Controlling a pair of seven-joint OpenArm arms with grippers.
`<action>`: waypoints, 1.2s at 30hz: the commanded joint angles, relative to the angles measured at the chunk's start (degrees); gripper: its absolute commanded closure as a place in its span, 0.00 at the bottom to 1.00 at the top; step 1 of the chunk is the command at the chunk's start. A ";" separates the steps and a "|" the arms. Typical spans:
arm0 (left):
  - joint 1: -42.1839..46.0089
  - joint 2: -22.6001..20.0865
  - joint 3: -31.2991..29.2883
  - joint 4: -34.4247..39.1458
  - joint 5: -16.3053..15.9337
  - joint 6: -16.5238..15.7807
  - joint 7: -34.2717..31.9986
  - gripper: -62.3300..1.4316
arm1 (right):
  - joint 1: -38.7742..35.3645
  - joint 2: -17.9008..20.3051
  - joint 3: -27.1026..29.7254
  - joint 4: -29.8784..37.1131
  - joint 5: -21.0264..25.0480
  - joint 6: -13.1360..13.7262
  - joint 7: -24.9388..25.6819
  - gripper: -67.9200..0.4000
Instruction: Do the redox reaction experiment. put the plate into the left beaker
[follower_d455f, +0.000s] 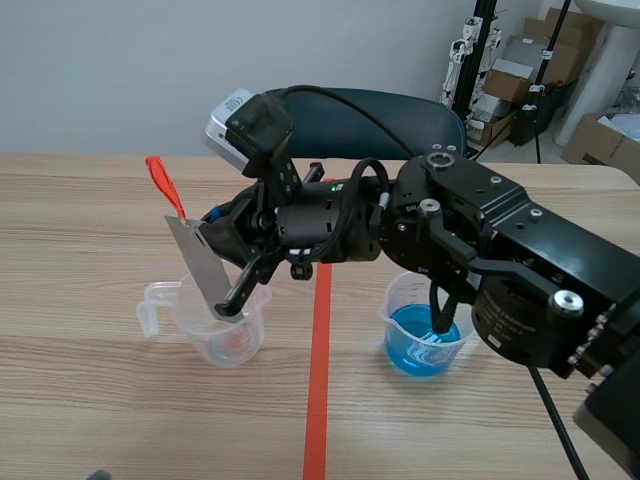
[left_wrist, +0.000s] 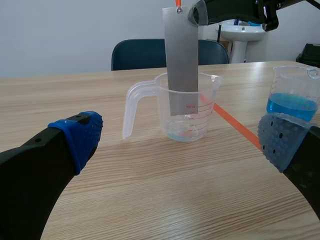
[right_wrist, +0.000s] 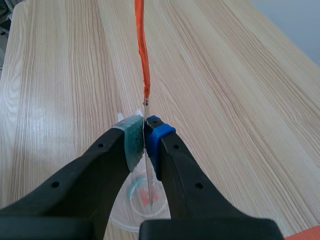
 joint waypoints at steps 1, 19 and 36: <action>0.00 -0.02 -0.07 0.50 -0.55 0.04 -0.90 0.00 | 0.68 -0.35 0.11 0.48 -0.61 -0.02 1.60 0.99; 0.00 -0.02 -0.07 0.50 -0.55 0.04 -0.90 0.00 | 0.68 -2.40 -1.77 -4.63 -8.68 -0.04 8.28 0.99; 0.00 -0.02 -0.07 0.50 -0.55 0.04 -0.90 0.00 | 0.83 -1.88 -1.75 -4.61 -11.91 0.39 9.27 0.14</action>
